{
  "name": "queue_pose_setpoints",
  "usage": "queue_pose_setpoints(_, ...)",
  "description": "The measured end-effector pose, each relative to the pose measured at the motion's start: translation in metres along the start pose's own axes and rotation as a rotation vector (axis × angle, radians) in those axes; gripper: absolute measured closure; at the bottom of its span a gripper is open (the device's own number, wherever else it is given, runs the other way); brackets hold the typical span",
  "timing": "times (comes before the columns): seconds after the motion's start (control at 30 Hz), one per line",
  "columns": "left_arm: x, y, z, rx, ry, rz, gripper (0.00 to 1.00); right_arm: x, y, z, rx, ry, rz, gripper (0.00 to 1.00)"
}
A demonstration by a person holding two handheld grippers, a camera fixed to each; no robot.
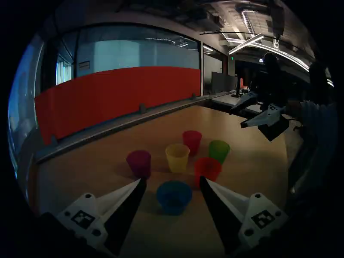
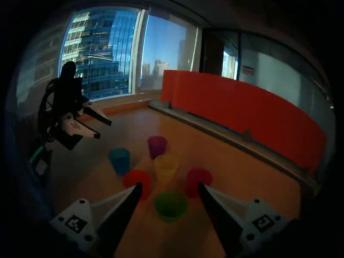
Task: Pour water
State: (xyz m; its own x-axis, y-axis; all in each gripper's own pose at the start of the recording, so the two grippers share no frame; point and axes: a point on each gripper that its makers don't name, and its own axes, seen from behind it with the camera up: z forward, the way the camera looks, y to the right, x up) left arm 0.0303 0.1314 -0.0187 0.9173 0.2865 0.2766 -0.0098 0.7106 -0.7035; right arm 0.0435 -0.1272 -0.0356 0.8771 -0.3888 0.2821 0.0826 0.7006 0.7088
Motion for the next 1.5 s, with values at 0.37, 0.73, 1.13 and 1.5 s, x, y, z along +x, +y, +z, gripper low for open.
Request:
queue_pose_setpoints(0.37, -0.042, 0.001, 0.013, -0.022, -0.065, -0.02, 0.09, -0.044, -0.002, 0.021, 0.02, -0.073, 0.02, 0.0)
queue_pose_setpoints(0.73, -0.07, 0.004, 0.023, -0.044, -0.122, -0.023, 0.09, -0.073, -0.004, 0.036, 0.036, -0.121, 0.039, 0.0)
queue_pose_setpoints(1.13, -0.088, 0.003, 0.037, -0.061, -0.165, -0.025, 0.09, -0.091, -0.003, 0.049, 0.04, -0.159, 0.04, 0.0)
queue_pose_setpoints(1.5, -0.092, 0.002, 0.052, -0.073, -0.176, -0.029, 0.09, -0.1, -0.002, 0.063, 0.041, -0.181, 0.031, 0.0)
